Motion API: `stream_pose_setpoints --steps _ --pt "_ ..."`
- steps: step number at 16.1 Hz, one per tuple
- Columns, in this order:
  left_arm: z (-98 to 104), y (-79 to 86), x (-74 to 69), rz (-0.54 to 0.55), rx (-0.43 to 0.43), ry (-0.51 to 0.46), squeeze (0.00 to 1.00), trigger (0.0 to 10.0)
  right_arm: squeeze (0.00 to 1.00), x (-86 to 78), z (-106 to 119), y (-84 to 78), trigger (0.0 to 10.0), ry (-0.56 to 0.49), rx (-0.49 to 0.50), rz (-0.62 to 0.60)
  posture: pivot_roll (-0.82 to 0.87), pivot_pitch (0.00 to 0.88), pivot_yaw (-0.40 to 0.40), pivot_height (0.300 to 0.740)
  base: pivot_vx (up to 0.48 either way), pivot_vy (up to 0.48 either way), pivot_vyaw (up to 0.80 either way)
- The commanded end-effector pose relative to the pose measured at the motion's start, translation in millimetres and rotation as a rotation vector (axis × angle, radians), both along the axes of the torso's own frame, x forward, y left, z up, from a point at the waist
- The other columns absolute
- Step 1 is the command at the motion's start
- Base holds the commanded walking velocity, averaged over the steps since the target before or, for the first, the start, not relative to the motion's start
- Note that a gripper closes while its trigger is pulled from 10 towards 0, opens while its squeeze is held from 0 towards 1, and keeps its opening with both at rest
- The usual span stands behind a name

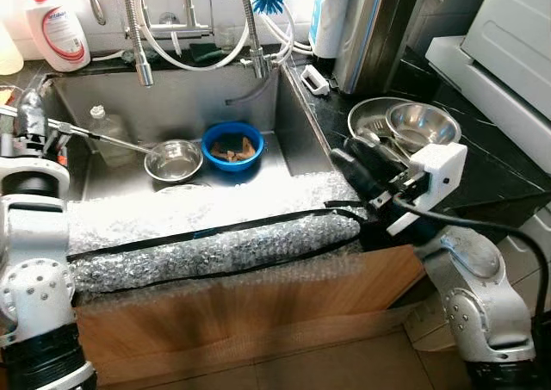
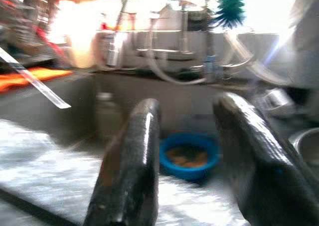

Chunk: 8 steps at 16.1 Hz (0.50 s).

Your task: Kitchen organization

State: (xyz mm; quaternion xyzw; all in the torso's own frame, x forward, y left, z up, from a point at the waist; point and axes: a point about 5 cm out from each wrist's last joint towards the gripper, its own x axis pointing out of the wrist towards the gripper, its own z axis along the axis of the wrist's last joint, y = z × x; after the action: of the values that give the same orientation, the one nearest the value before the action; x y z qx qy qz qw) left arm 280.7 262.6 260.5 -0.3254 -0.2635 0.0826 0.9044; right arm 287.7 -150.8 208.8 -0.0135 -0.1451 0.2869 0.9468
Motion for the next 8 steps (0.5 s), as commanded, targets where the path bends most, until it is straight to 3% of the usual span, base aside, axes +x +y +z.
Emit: stream_pose_setpoints --steps 1,4,5,7,8 --pt "-2 -4.9 3.7 0.047 0.107 0.038 0.0 10.0 0.0 4.7 4 -11.2 10.0 -0.06 -0.008 -0.165 0.05 0.106 -0.033 0.74 0.0 0.0 0.0" --pt "-6 -18.4 10.6 0.062 0.257 0.06 0.0 10.0 0.0 -2.3 -9 -14.1 10.0 -0.095 -0.064 -0.286 0.05 0.107 -0.033 0.74 0.0 0.0 0.0" --pt "-6 -27.6 13.3 0.068 0.379 0.061 0.0 10.0 0.0 -5.1 -14 -13.0 10.0 -0.092 -0.051 -0.311 0.04 0.108 -0.033 0.74 0.0 0.0 0.0" --pt "-8 -35.2 16.2 0.068 0.46 0.065 0.0 10.0 0.0 -8.4 -20 -14.5 10.0 -0.082 -0.021 -0.366 0.04 0.106 -0.031 0.74 0.0 0.0 0.0" --pt "-19 -41.4 21.4 0.064 0.565 0.104 0.0 10.0 0.0 -18.7 -33 -8.4 10.0 -0.072 -0.057 -0.381 0.04 0.105 -0.028 0.74 0.0 0.0 0.0"
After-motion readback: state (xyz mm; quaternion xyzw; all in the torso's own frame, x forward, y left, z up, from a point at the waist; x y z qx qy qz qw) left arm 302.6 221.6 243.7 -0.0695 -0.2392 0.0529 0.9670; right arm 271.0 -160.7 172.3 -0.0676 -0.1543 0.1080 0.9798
